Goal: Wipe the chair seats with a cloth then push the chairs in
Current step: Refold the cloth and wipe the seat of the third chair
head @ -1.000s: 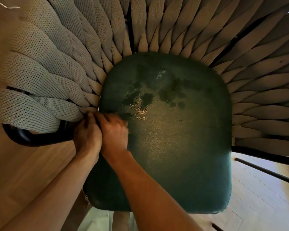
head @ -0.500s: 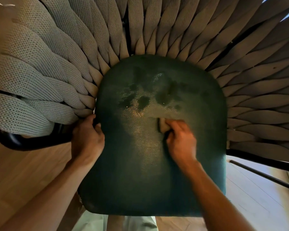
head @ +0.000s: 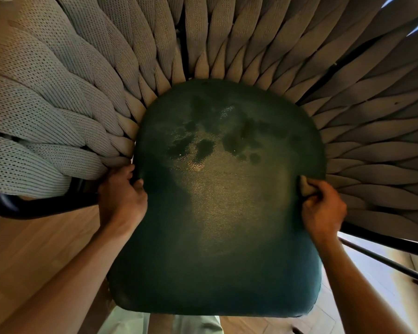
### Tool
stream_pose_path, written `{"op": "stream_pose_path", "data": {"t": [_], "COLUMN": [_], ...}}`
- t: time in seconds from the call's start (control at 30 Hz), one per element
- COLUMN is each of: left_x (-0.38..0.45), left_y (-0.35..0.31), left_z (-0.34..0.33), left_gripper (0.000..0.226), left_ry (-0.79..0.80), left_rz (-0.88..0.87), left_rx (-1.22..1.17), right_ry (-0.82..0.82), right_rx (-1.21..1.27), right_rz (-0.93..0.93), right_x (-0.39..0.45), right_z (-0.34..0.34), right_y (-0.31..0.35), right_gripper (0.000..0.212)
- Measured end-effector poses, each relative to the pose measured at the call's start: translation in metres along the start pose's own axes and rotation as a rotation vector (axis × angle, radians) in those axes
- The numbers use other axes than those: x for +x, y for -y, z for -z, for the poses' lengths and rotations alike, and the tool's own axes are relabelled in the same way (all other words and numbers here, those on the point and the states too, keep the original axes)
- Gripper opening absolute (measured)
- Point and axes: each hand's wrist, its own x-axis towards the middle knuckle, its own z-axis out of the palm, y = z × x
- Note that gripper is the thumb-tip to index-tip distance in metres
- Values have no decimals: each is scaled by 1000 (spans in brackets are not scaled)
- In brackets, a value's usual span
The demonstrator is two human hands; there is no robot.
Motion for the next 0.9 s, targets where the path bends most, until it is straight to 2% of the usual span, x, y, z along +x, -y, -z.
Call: {"op": "stream_pose_path", "data": {"t": [0.2, 0.33, 0.43, 0.5, 0.57, 0.73, 0.83, 0.9], "left_x": [1, 4, 6, 5, 2, 0, 2, 3], "left_y": [0, -2, -12, -19, -25, -25, -17, -17], "left_z": [1, 2, 7, 10, 12, 12, 6, 3], "left_gripper": [39, 28, 45, 54, 57, 49, 38, 48], "left_ry": [29, 20, 10, 12, 9, 21, 42, 62], "left_rz": [32, 98, 196, 245, 262, 189, 97, 77], "left_rx": [-46, -123, -152, -176, -193, -111, -20, 36], "right_ry": [153, 264, 323, 293, 280, 214, 204, 192], "right_rx": [114, 173, 197, 203, 223, 27, 16, -2], "right_rz": [313, 455, 485, 512, 537, 703, 671, 629], "right_x": [-36, -77, -106, -117, -119, -108, -88, -73], "right_z": [-52, -91, -115, -126, -130, -128, -115, -103], "right_y": [78, 150, 207, 231, 240, 218, 195, 173], "right_gripper": [44, 40, 30, 21, 21, 21, 28, 37]}}
